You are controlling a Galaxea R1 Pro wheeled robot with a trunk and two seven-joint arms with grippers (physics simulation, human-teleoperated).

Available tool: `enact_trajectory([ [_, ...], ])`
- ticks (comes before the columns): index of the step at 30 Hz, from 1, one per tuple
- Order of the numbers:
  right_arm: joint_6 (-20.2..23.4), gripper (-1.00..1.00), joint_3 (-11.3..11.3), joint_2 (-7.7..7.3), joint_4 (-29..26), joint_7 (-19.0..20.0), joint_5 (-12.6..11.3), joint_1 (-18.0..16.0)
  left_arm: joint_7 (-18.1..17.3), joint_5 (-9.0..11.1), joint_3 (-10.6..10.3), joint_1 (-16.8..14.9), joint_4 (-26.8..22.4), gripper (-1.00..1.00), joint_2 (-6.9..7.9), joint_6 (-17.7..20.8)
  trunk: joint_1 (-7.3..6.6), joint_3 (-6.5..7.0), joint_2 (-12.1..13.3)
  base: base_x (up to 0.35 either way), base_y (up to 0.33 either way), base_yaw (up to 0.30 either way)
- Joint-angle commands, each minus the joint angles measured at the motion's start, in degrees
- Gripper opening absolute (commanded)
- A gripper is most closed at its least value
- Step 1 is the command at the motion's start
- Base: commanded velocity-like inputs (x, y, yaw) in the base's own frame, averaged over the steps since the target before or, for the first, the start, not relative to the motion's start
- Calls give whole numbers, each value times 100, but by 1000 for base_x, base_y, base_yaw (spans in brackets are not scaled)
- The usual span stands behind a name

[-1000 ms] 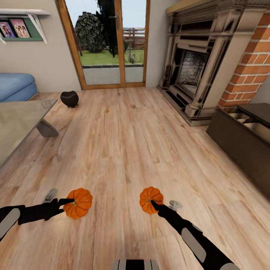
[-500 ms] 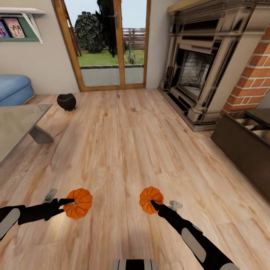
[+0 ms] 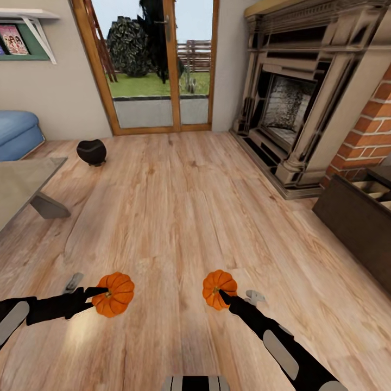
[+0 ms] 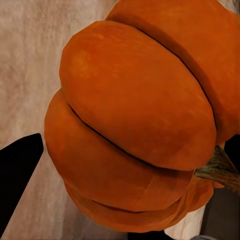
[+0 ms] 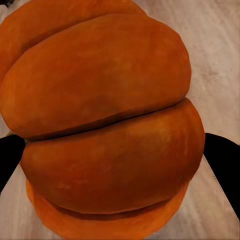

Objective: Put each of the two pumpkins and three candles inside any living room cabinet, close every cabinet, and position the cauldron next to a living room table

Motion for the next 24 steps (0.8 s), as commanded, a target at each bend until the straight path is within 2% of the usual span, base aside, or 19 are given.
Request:
enact_trajectory([
  [1,1,-100,22,-6,-6,4,-63,-5,6,55,-12,-4,-13,-100,5,31,2,-4,-2,331,0,0],
  [18,-22,-100,21,-2,62,-5,-67,-5,18,14,28,-8,-43,-100,117,60,2,-4,-2,331,0,0],
  [20,-30,-100,26,1,223,-5,-63,-5,22,13,29,-9,-45,-100,250,64,2,-4,-2,331,0,0],
  [24,-34,-100,27,3,346,0,-53,-5,17,13,29,-8,-42,-100,617,66,2,-4,-2,331,0,0],
])
